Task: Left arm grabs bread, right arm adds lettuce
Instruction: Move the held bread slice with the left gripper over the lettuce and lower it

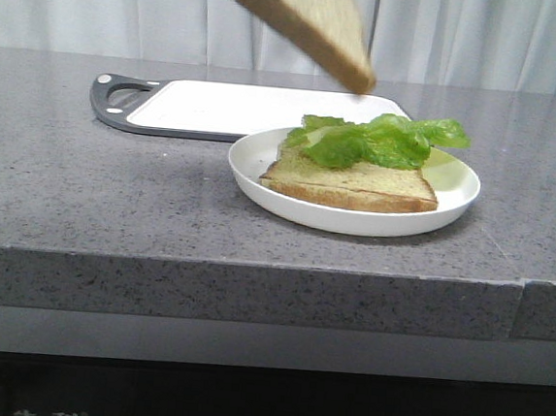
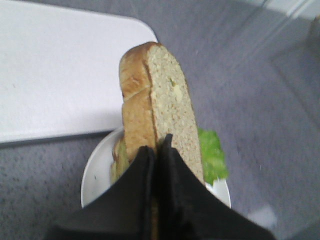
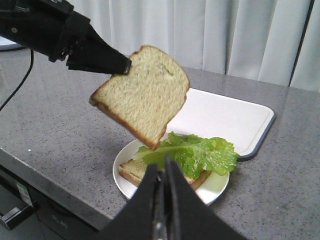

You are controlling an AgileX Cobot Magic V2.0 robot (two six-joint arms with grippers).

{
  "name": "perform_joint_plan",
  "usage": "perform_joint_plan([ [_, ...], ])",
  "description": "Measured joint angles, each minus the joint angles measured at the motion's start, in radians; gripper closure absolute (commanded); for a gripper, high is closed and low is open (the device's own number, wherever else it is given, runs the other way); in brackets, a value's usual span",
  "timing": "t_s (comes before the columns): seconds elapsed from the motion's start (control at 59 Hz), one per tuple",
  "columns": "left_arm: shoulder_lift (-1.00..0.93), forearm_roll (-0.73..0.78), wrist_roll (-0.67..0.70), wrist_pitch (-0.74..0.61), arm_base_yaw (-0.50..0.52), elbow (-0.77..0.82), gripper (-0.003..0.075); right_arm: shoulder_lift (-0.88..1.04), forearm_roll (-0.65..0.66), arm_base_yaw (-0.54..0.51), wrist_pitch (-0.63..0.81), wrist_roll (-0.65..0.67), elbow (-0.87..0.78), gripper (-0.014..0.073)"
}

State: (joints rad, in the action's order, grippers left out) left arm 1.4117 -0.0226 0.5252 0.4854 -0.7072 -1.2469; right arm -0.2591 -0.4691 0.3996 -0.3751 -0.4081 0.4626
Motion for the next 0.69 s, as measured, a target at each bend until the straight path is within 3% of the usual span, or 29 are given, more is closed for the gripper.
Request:
perform_joint_plan([
  [0.102,0.055,-0.364,-0.384,0.135,0.050,-0.070,0.0741,0.000,0.000,0.000,0.000,0.000,0.000,0.0655],
  [0.254,0.136,-0.739,-0.689,0.247,0.124,-0.114,0.0741,0.000,0.000,0.000,-0.002,0.000,0.000,0.0655],
  [0.373,0.208,-0.900,-0.818,0.300,0.164,-0.116,0.0741,0.000,0.000,0.000,-0.004,0.000,0.000,0.0655],
  [0.559,0.297,-1.124,-0.965,0.274,0.194,-0.116,0.0741,0.000,0.000,0.000,-0.006,0.000,0.000,0.0655],
  [0.695,0.311,-1.188,-1.006,0.236,0.202,-0.116,0.0741,0.000,0.000,0.000,-0.006,0.000,0.000,0.0655],
])
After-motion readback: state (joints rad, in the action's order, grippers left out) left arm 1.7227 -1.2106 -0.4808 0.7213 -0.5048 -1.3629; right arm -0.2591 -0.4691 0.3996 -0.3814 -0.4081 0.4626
